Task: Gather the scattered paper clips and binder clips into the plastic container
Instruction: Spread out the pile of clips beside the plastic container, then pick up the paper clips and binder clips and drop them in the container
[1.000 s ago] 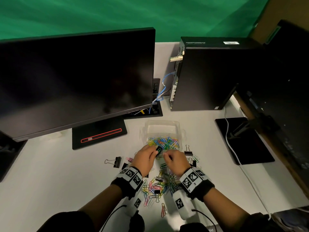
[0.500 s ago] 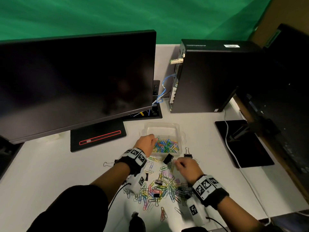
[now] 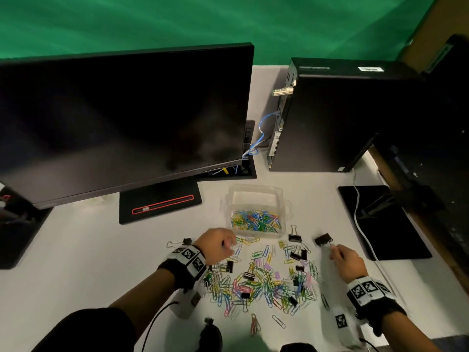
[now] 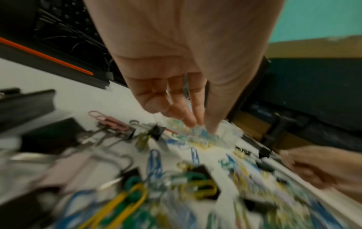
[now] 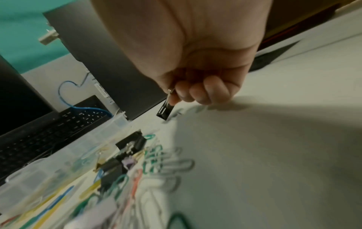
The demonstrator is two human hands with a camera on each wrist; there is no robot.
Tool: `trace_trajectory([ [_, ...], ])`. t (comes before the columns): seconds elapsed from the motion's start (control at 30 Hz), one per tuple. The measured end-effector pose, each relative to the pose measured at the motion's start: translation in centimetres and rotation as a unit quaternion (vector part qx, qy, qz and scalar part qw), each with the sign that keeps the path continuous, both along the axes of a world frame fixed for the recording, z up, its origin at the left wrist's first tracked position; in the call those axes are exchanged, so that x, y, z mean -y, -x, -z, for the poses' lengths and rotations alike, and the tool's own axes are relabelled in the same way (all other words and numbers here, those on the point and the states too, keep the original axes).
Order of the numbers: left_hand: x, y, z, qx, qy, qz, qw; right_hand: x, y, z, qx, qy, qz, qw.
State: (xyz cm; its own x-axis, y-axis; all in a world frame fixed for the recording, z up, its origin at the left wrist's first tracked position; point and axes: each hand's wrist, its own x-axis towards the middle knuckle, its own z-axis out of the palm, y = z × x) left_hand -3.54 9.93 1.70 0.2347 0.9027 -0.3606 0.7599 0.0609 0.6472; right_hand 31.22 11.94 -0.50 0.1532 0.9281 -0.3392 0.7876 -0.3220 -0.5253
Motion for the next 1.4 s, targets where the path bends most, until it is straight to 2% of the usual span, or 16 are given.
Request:
trace_trajectory([
  [0.1,1.8,0.0,0.6,-0.072,0.021,0.091,0.993,0.4,0.3,0.8,-0.009,0.012,-0.001,1.0],
  [0.3,2.8,-1.0,1.6,-0.132,0.001,0.085,0.988,0.7,1.3,0.4,-0.019,0.003,0.034,0.999],
  [0.4,2.9,-1.3,1.6,-0.133,-0.027,0.079,0.988,1.0,2.1,-0.4,-0.025,-0.021,0.019,0.999],
  [0.47,3.1,-1.4,1.6,-0.094,-0.039,0.056,0.993,1.5,3.2,-1.0,-0.022,-0.045,-0.021,0.999],
  [0.53,3.4,-1.4,1.5,-0.009,-0.041,-0.009,0.999,2.0,4.8,-1.4,-0.032,-0.059,-0.081,0.994],
  [0.63,3.6,-1.2,1.1,0.123,-0.029,-0.113,0.985,2.4,7.5,-1.6,-0.021,-0.033,-0.215,0.976],
  [0.73,3.5,-0.3,0.6,0.197,-0.029,-0.187,0.962,2.3,9.9,-1.5,0.02,0.019,-0.344,0.939],
  [0.8,3.7,0.5,0.2,0.205,-0.036,-0.21,0.955,2.2,11.0,-1.4,0.039,0.035,-0.425,0.904],
  [0.87,4.1,1.6,-0.1,0.177,-0.058,-0.226,0.956,2.3,12.1,-1.6,0.054,0.043,-0.482,0.874],
  [0.97,4.9,3.7,-0.2,0.103,-0.071,-0.245,0.961,2.6,14.0,-1.9,0.067,0.04,-0.53,0.844],
  [1.07,5.9,5.7,0.1,0.008,-0.063,-0.228,0.972,3.4,16.1,-1.5,0.069,0.043,-0.574,0.815],
  [1.2,6.9,8.1,1.6,-0.08,-0.037,-0.214,0.973,4.4,18.5,-0.7,0.126,0.025,-0.622,0.772],
  [1.3,7.3,8.8,2.2,-0.144,-0.009,-0.191,0.971,4.8,19.6,-0.8,0.12,0.009,-0.633,0.764],
  [1.4,7.7,8.0,2.2,-0.156,-0.031,-0.187,0.969,4.6,19.6,-0.6,0.069,0.017,-0.613,0.787],
])
